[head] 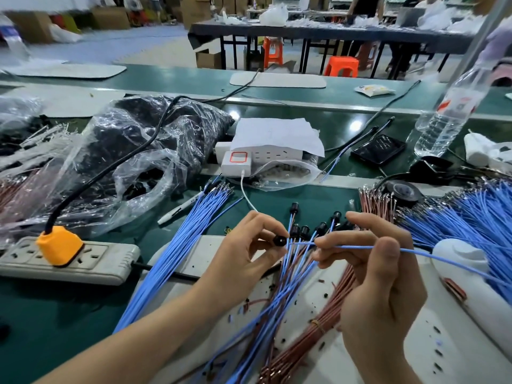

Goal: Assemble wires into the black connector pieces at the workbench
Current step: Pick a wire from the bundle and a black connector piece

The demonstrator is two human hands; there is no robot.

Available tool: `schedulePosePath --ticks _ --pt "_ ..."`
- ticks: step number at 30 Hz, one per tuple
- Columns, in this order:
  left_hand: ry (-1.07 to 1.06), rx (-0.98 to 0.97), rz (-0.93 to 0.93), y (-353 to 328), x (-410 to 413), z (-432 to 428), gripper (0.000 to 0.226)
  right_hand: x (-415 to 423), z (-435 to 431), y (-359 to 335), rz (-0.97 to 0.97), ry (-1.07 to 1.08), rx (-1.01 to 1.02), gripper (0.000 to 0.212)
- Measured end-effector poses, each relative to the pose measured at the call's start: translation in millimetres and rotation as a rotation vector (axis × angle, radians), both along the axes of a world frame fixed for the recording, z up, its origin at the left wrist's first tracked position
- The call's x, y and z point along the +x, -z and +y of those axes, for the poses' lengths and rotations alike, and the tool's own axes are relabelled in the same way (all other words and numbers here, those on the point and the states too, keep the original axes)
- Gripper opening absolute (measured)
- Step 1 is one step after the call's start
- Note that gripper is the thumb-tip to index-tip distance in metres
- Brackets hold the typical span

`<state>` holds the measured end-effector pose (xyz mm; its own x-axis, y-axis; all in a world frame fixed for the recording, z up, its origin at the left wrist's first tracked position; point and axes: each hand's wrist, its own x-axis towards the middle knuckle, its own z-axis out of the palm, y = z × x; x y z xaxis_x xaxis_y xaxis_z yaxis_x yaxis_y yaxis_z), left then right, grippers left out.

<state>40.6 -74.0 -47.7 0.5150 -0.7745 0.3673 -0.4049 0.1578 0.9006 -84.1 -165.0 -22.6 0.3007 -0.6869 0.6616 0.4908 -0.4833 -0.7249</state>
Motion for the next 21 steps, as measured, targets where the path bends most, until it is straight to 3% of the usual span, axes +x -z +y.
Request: schedulePosePath --ticks 21 --pt "0.006 0.044 -0.067 0.6 -2.8 -0.6 0.023 3.2 0.2 8.5 0.11 -0.097 -0.068 0.029"
